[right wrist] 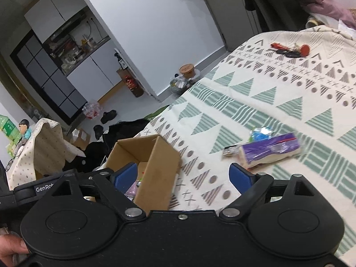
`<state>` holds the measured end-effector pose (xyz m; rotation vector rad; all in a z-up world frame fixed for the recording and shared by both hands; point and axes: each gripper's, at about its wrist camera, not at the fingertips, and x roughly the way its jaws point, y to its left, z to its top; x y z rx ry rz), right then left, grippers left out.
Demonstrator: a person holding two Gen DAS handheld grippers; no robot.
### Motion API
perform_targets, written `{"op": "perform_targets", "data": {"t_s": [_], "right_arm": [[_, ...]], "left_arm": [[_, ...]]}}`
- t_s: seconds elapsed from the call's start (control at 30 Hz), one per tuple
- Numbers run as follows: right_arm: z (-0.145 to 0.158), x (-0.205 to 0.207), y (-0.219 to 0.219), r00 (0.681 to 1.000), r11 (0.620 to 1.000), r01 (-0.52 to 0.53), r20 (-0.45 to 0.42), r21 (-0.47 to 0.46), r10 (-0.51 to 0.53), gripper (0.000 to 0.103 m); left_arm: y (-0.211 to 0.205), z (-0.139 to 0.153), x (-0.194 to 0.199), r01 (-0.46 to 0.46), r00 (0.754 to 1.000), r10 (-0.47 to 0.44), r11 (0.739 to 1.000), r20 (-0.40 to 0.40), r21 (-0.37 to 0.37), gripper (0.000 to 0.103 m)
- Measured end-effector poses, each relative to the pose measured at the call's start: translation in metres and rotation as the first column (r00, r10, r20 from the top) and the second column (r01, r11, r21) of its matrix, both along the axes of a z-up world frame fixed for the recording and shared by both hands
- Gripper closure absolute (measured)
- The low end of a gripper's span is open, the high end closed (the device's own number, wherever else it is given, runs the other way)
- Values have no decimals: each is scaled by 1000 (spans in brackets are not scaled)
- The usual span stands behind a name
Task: Organize snacks
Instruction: 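Move the left tool toward the orange packet while the right approaches the purple bar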
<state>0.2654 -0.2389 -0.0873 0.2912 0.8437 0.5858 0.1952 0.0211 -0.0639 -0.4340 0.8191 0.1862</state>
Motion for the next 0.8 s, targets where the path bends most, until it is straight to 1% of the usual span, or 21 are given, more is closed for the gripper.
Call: {"op": "perform_targets", "data": {"t_s": [0.13, 0.3, 0.43, 0.57, 0.8], "right_arm": [[-1, 0, -20, 1000, 1000, 12, 11, -25, -11, 14], [-8, 4, -42, 996, 997, 82, -31, -5, -82, 14], [-16, 7, -52, 991, 993, 117, -65, 23, -115, 14], [-20, 11, -60, 989, 991, 133, -67, 25, -131, 14], [-30, 18, -71, 980, 984, 175, -98, 38, -170, 14]], "left_arm": [[-12, 2, 1, 19, 1000, -19, 1000, 5, -5, 14], [-25, 0, 4, 42, 999, -42, 999, 3, -12, 14], [-38, -2, 8, 56, 998, -56, 998, 4, 20, 14], [-50, -5, 12, 64, 998, -64, 997, 1, 37, 14], [-71, -17, 22, 94, 996, -94, 994, 0, 50, 15]]}}
